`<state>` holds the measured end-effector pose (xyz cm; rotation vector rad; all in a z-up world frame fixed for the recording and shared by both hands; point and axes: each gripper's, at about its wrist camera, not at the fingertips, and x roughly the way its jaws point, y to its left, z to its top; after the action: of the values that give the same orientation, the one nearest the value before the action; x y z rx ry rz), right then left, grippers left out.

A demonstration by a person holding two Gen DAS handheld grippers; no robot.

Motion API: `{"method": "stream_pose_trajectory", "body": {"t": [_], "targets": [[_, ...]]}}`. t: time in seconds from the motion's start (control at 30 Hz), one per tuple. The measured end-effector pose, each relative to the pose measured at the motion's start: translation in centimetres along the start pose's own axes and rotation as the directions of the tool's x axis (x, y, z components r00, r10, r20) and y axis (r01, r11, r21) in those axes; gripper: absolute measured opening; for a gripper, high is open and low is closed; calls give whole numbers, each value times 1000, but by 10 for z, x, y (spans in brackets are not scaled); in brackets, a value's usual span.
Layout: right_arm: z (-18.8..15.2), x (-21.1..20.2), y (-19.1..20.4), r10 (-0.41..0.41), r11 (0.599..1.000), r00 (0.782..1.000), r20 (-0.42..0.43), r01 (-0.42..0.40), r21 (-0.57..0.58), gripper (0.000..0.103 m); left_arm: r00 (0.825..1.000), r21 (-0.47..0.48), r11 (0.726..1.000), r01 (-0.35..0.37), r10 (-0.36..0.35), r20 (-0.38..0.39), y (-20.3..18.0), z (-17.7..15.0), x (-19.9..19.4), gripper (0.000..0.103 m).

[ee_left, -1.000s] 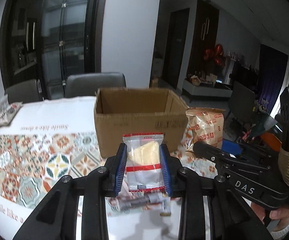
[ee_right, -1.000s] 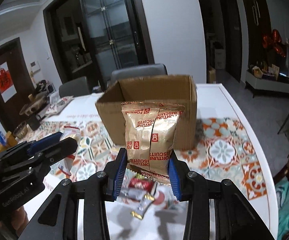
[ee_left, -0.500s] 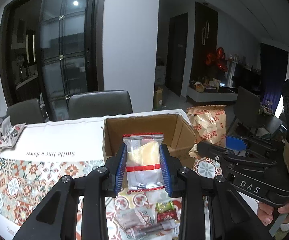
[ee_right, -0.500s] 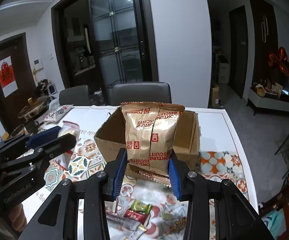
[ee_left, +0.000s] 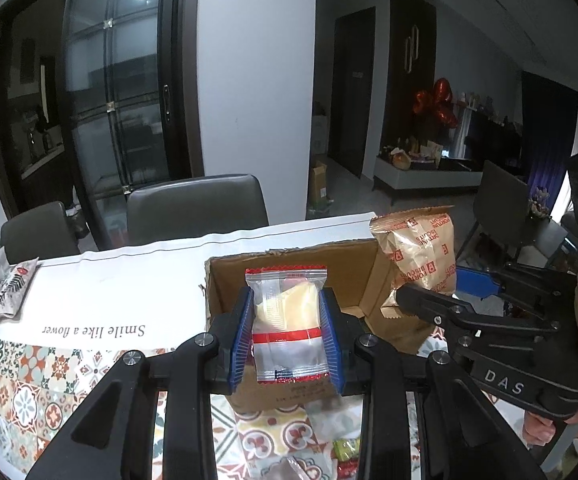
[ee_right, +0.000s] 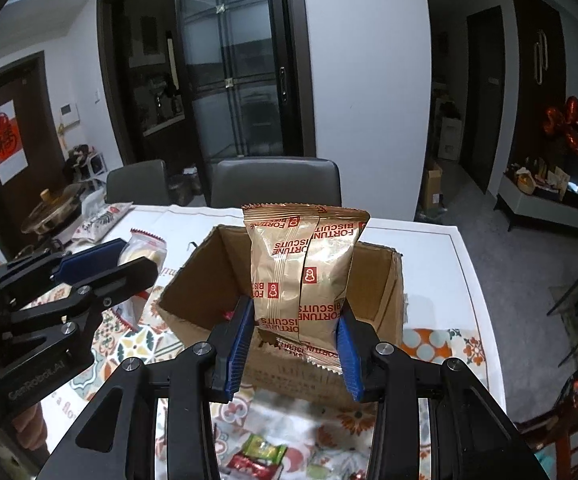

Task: Organize snacks
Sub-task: 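Carry both packets over the box and open both tools to release them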

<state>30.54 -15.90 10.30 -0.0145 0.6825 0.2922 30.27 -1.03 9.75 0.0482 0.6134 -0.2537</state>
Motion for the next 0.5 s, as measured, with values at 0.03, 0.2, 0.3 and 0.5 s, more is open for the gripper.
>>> {"method": "stream_pose_trajectory", "body": {"t": [0.03,0.2,0.3,0.5], "targets": [[1,4,0,0,1000,1000,-5,0,-3,40,1000,0,1000,0,0,-9,2,2,7,32],[5,22,-7,6,1000,999,-32,-6,2,41,999,3,1000,12,-12,-48,6,6,29,32],[6,33,-11,6,1000,999,-50,-6,3,41,997,9,1000,15,-14,-77,6,7,43,32],[7,53,-17,1,1000,997,-80,0,10,41,993,39,999,-7,11,-116,5,5,63,43]]}}
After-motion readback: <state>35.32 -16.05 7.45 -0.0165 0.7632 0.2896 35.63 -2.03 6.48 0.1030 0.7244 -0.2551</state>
